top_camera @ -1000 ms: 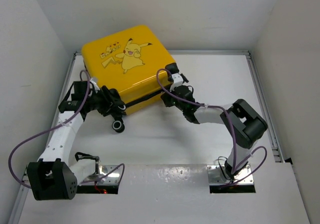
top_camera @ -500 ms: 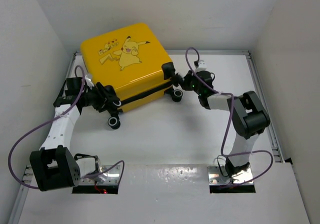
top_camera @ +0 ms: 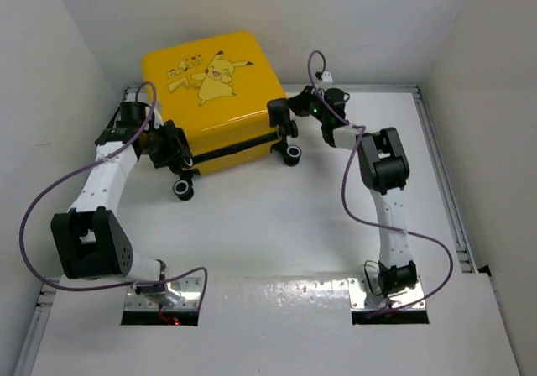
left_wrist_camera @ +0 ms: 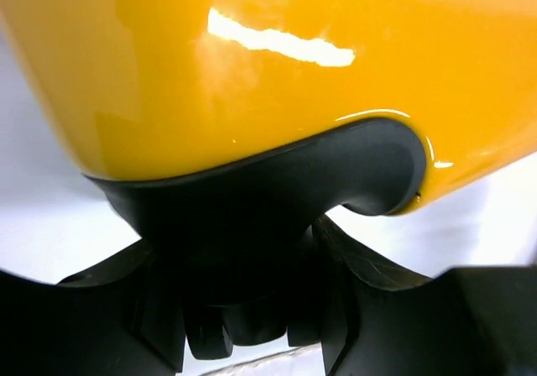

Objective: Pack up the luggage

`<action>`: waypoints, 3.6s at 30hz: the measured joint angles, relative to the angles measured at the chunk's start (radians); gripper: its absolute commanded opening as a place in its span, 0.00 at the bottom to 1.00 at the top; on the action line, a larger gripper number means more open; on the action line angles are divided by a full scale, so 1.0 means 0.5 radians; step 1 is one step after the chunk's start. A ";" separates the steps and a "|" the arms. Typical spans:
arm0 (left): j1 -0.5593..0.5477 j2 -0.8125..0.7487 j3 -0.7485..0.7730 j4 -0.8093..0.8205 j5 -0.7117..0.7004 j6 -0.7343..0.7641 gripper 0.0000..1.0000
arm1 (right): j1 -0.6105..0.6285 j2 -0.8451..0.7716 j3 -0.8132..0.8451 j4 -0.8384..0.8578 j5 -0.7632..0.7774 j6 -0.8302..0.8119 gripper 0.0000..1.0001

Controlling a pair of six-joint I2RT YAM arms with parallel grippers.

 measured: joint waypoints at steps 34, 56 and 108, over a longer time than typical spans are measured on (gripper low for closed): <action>-0.077 -0.459 -0.316 0.433 -0.116 0.495 0.89 | 0.008 -0.033 -0.218 -0.764 -0.429 0.512 0.30; 0.768 0.101 0.590 0.523 -0.289 0.313 0.71 | 0.665 -1.336 -1.447 -0.939 -0.887 0.102 0.25; 0.374 -0.221 1.057 -0.584 0.608 1.886 1.00 | 0.929 -1.074 -0.952 -0.130 -0.800 -0.441 0.39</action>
